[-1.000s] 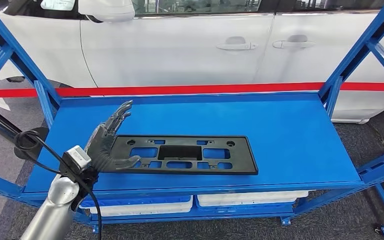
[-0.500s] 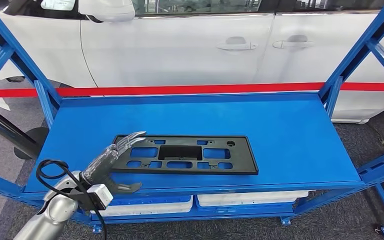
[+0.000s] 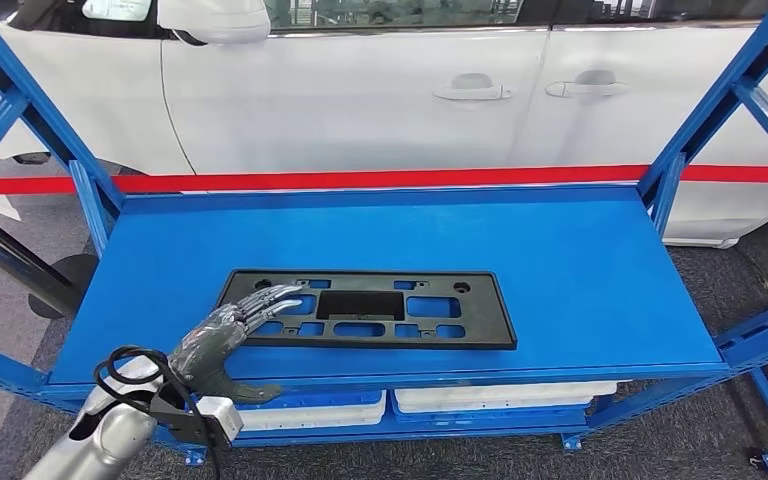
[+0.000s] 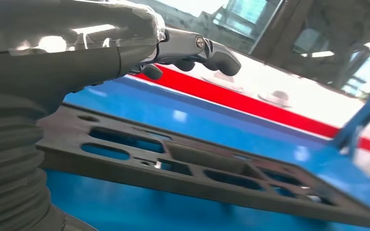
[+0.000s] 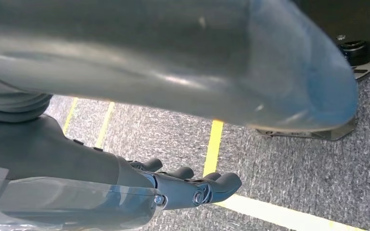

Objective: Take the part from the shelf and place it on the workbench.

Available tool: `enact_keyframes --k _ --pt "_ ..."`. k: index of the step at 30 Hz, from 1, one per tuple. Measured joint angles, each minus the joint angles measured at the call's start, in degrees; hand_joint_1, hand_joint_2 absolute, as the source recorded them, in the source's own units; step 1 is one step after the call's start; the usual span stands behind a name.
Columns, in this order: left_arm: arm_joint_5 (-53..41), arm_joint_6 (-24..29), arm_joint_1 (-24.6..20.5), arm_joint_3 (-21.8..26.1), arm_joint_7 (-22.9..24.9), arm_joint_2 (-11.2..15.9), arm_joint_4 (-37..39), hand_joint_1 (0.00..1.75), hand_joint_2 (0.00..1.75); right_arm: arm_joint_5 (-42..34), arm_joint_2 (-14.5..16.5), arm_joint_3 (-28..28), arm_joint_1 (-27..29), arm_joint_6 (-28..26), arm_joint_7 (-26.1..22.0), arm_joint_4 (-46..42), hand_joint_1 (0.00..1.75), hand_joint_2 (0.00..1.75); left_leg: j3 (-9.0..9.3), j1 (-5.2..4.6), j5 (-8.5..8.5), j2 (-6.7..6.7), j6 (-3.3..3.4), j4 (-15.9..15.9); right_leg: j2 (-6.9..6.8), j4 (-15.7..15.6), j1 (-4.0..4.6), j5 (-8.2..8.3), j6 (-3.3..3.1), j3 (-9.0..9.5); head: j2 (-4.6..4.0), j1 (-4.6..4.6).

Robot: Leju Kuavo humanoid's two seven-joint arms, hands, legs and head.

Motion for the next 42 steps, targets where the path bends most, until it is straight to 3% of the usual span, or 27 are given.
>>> enact_keyframes --k 6,14,24,42 --pt "-9.64 7.19 -2.3 -2.78 4.94 1.05 2.99 0.0 1.75 0.81 -0.04 0.0 -0.03 0.43 0.0 0.0 0.0 0.0 0.0 0.0 0.0 0.01 0.0 0.0 0.01 0.0 0.0 0.0 0.0 0.0 0.0 0.0" --pt "-10.6 7.8 -3.29 -3.97 5.47 1.29 5.23 0.0 1.75 0.96 -0.04 0.0 -0.03 0.43 0.01 0.0 0.0 0.0 -0.01 0.0 0.0 0.01 0.0 0.0 0.01 0.0 0.0 0.0 0.0 0.0 0.0 0.0" --pt "-18.08 13.23 -6.01 -5.24 11.11 1.35 11.41 0.0 1.75 2.06 -0.04 0.0 -0.04 0.41 0.52 0.0 0.0 0.0 0.01 0.0 0.01 0.01 0.0 0.0 0.01 0.0 0.0 0.0 0.0 0.0 0.0 0.0" --pt "-20.12 13.49 -10.67 -5.94 16.07 -1.3 20.61 0.0 1.75 2.86 -0.04 0.0 -0.13 0.36 0.92 0.0 0.0 0.0 0.15 0.0 0.01 -0.01 0.0 0.0 -0.01 0.0 0.0 0.0 0.0 0.1 0.0 0.0"
